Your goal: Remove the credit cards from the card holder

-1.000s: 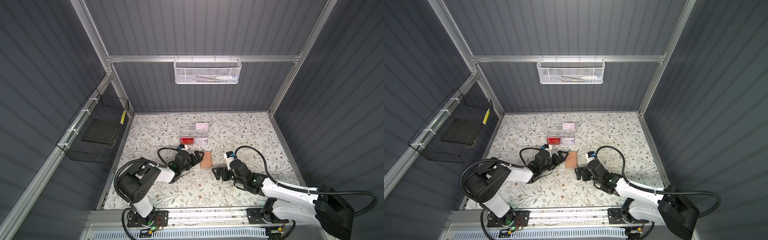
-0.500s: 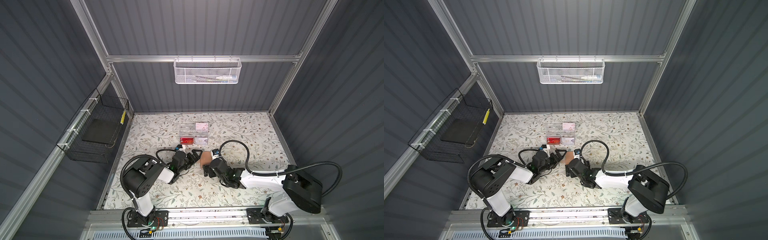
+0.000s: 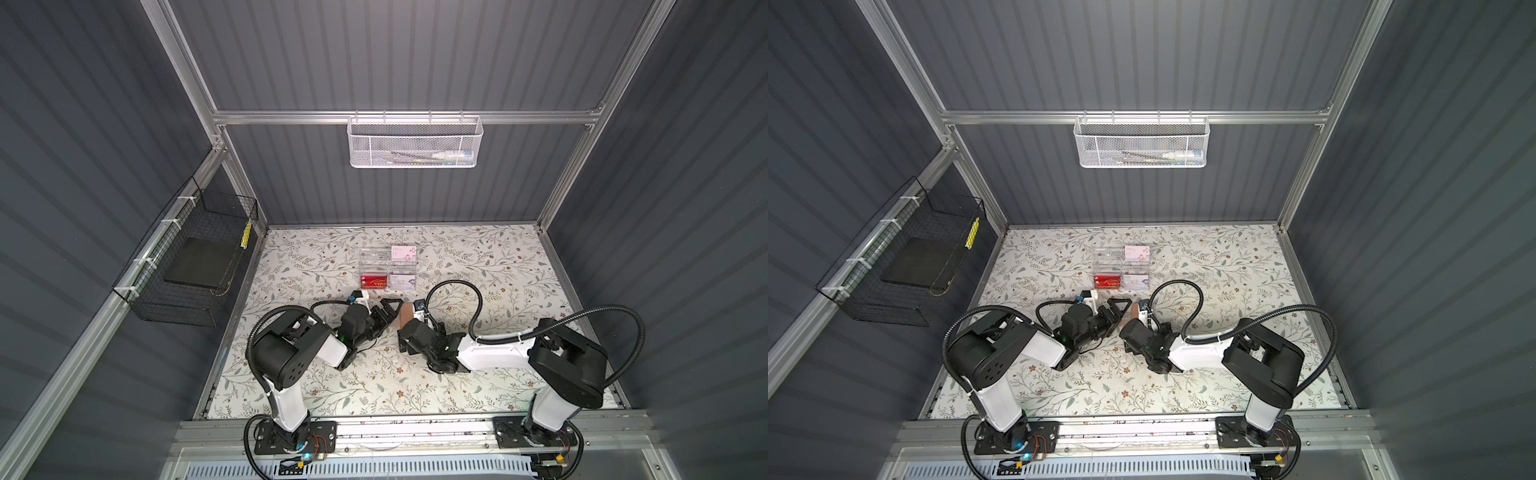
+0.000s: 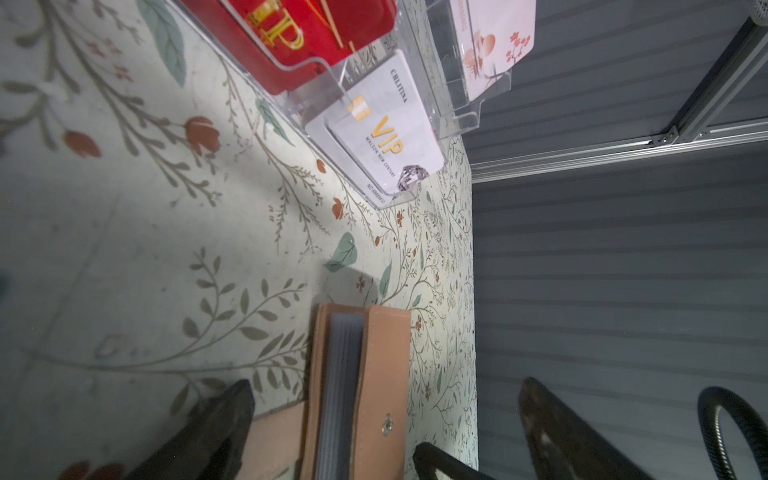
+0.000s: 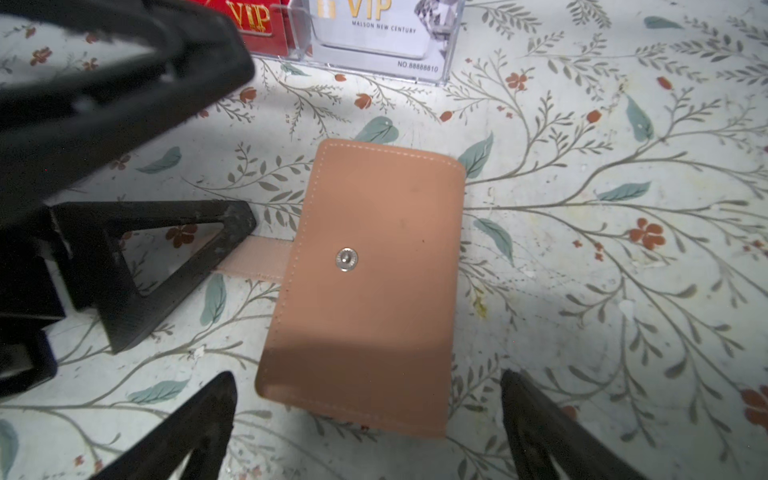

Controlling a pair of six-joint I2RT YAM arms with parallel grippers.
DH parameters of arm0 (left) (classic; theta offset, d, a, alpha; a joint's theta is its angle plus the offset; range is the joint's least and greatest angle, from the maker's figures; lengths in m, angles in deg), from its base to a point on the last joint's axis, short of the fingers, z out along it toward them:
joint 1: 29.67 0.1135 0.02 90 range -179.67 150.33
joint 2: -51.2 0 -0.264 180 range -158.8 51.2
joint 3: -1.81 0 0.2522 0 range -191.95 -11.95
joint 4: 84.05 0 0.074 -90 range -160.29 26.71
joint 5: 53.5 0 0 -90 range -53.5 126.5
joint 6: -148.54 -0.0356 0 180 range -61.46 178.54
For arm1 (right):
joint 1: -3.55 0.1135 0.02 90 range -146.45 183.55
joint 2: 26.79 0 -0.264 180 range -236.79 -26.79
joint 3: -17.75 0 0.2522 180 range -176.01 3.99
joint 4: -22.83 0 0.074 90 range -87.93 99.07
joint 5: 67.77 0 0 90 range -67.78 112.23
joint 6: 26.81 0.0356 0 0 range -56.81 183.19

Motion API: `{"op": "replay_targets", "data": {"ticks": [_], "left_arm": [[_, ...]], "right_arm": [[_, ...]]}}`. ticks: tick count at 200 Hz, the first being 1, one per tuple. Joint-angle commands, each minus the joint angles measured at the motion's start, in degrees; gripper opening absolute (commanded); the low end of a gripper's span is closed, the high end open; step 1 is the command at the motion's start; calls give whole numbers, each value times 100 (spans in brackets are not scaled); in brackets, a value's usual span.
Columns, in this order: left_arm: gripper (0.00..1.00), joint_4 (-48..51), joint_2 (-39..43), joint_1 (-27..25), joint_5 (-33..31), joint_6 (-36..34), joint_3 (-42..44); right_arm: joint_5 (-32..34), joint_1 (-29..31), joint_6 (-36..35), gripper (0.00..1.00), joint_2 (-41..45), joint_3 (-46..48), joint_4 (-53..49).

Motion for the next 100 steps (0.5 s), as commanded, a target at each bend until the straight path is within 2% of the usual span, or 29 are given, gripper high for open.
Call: {"op": "replay_targets", "data": {"ticks": [1, 100], "left_arm": [[100, 755, -367, 33, 85, 107, 219], [100, 566, -597, 64, 145, 209, 247]], "right_arm": [[301, 40, 100, 99, -116, -168, -230], [643, 21, 179, 99, -366, -467, -694]]}}
